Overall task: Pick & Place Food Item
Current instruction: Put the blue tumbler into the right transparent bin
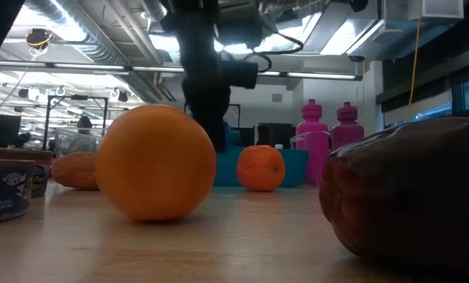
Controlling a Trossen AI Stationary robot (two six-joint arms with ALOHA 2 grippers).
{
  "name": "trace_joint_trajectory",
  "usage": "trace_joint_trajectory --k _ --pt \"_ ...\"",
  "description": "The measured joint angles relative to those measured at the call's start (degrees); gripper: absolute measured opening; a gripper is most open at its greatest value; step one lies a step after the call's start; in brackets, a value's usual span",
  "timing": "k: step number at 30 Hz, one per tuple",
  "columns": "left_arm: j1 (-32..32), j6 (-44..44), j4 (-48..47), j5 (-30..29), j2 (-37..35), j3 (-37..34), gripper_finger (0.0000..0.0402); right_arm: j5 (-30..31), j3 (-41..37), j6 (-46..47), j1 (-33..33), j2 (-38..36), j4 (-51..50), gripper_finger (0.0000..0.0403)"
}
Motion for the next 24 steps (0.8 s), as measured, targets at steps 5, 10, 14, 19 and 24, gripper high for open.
trace_joint_trajectory --k 5,10,14,19,24 --pt "-0.29 -1.55 -6.04 1.1 -0.44 6.49 0.0173 0.32 0.0 0.03 -0.02 -0.02 0.1 0.0286" --pt "-0.78 -5.87 -5.07 0.33 -4.47 9.62 0.0173 1.59 -0.04 0.03 0.0 -1.39 3.34 0.0286" --pt "-0.84 -8.26 1.2 -1.4 -10.62 9.64 0.0173 4.61 -0.04 -0.5 -0.02 -3.81 5.26 0.0286" --pt "-0.09 -11.36 11.81 -1.98 -17.31 9.64 0.0173 4.35 -0.02 -1.05 -0.02 -6.65 6.73 0.0286" --pt "0.07 -12.36 28.27 0.82 -20.09 9.74 0.0173 -0.08 -0.02 0.04 -0.02 -6.91 13.54 0.0286"
